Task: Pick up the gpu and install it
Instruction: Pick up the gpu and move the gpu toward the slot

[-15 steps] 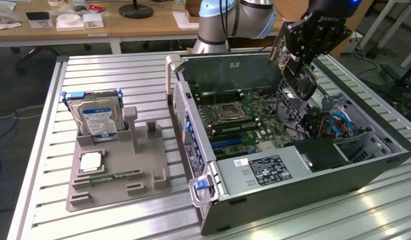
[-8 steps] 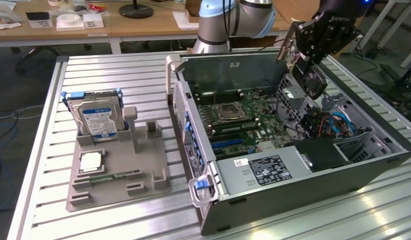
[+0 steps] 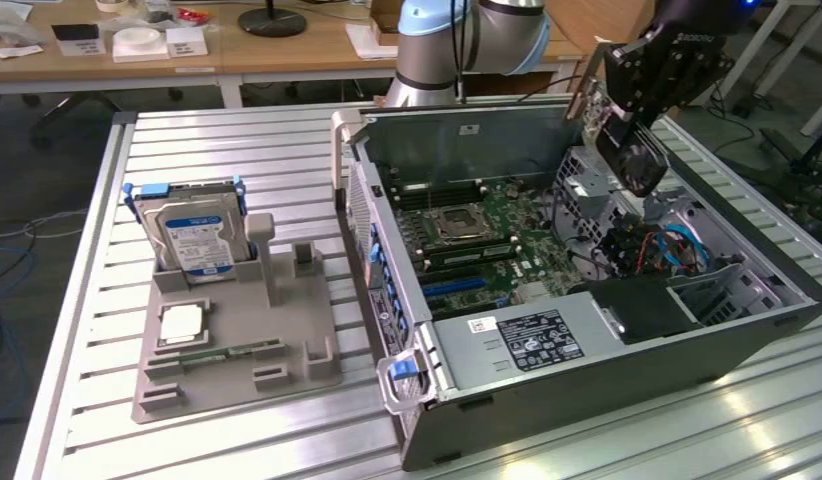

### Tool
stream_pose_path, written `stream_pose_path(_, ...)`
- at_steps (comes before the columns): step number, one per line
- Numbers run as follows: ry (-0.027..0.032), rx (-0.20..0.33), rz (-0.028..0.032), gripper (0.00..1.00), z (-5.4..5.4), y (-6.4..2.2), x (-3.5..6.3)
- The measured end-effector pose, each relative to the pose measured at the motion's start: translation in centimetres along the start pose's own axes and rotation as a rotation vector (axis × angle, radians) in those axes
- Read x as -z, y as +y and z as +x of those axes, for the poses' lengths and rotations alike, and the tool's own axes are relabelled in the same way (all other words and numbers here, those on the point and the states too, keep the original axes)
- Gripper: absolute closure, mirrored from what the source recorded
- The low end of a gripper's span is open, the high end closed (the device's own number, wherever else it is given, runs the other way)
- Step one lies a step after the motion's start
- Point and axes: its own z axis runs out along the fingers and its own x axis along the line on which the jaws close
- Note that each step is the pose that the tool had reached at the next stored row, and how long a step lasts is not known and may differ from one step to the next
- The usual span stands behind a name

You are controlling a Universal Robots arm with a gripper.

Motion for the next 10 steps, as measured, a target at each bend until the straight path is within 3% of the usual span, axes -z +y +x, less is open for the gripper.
stream_pose_path(10, 0.0000, 0.000, 0.0001, 0.73, -0.96, 0.10, 0.00)
